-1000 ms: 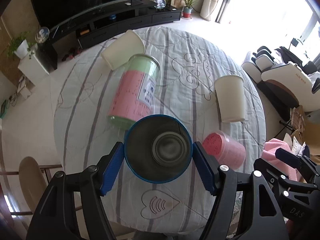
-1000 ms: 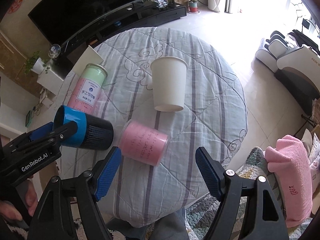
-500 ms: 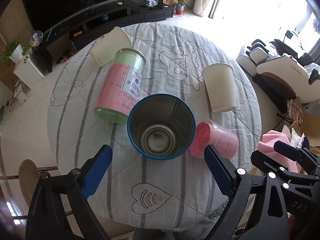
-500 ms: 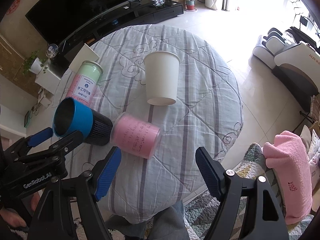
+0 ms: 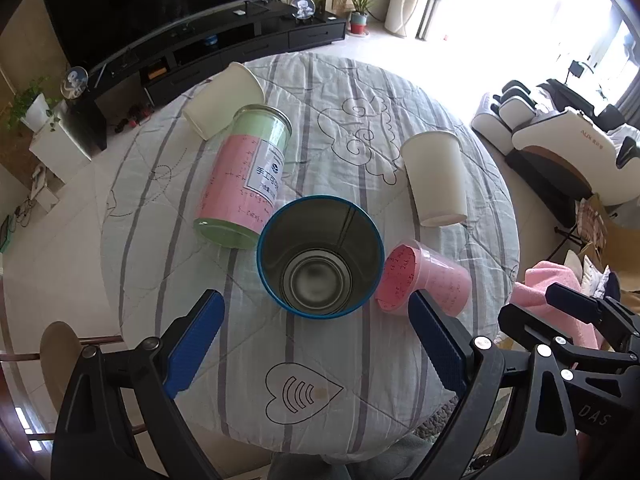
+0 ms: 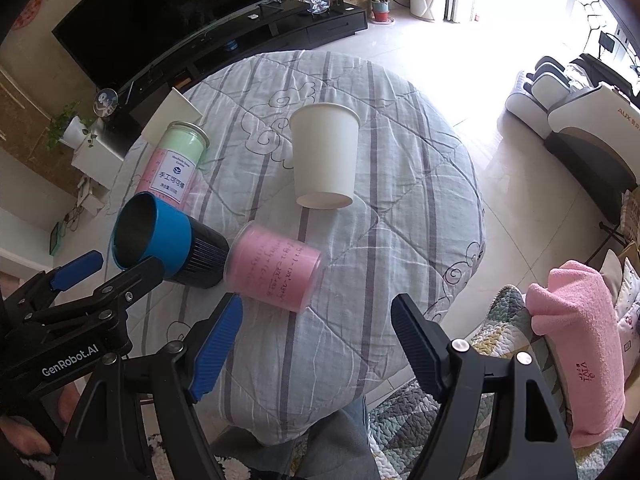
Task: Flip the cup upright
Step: 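Lower the upright can onto the cloth and open the right gripper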
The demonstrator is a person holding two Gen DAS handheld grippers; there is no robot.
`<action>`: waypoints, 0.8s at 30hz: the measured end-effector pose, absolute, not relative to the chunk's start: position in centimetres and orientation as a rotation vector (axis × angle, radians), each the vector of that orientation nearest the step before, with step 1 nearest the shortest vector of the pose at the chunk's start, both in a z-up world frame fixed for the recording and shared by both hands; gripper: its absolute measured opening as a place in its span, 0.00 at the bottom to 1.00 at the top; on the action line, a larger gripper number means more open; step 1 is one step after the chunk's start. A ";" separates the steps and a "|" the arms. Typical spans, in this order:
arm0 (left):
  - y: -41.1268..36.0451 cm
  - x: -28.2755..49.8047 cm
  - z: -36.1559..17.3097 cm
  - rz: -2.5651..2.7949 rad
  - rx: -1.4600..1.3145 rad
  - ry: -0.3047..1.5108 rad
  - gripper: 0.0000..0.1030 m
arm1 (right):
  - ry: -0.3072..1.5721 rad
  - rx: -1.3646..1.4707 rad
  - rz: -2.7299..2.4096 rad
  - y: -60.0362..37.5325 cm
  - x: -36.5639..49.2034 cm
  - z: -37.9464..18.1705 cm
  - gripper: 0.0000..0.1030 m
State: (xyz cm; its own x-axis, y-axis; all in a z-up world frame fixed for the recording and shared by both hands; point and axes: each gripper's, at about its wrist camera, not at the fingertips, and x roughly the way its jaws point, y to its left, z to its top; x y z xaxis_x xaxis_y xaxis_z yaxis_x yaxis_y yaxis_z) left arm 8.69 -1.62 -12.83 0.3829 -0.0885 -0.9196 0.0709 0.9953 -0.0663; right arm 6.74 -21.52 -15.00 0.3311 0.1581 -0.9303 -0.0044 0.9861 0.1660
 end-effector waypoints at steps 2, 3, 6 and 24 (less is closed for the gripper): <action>-1.6 8.5 -12.5 -0.097 -0.016 1.165 0.92 | 1.219 0.140 0.111 -21.5 6.6 -14.7 0.76; -1.6 8.4 -12.2 -0.094 -0.017 1.160 0.92 | 1.213 0.140 0.115 -21.5 6.6 -14.4 0.76; -1.6 7.8 -11.2 -0.078 -0.016 1.133 0.92 | 1.189 0.136 0.131 -21.5 6.3 -13.7 0.76; -0.7 3.4 -4.4 -0.041 0.005 0.917 0.93 | 0.985 0.088 0.195 -20.7 4.2 -7.1 0.76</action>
